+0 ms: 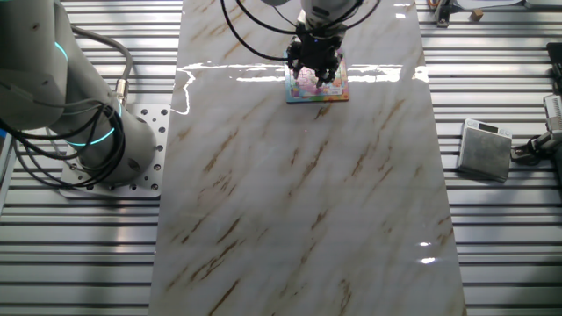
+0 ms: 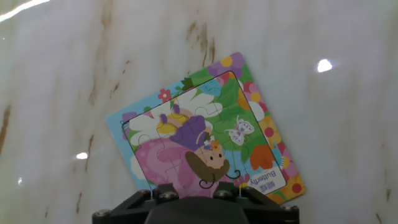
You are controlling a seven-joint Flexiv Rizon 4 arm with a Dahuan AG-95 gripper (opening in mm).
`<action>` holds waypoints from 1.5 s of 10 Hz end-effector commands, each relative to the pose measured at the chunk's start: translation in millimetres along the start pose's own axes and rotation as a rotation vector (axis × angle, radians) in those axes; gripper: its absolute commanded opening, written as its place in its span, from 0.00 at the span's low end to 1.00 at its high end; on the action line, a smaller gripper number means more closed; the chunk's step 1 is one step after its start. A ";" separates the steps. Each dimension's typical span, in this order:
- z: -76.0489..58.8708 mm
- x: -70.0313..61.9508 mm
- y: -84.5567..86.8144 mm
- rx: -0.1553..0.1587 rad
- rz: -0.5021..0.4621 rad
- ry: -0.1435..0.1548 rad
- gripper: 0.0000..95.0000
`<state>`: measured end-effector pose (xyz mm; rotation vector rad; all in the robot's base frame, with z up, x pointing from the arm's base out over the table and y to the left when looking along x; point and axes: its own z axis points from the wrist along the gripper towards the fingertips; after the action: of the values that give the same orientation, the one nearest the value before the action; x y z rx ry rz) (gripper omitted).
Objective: Assemble one piece of a puzzle
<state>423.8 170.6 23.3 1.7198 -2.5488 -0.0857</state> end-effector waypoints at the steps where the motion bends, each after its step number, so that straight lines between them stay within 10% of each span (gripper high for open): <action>1: -0.8 0.9 0.6 0.009 0.015 0.000 0.40; 2: 0.2 0.1 1.6 -0.002 0.018 -0.003 0.40; 3: 0.2 0.1 1.6 -0.007 0.028 -0.012 0.60; 6: 0.2 0.1 1.6 0.004 0.107 0.020 0.60; 7: 0.2 0.1 1.6 0.008 0.116 0.027 0.40; 8: -1.3 3.8 -0.8 0.009 0.124 0.032 0.40; 15: -17.5 88.3 -93.4 0.006 0.030 0.037 0.40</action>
<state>476.6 54.8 35.2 1.6638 -2.5535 -0.0484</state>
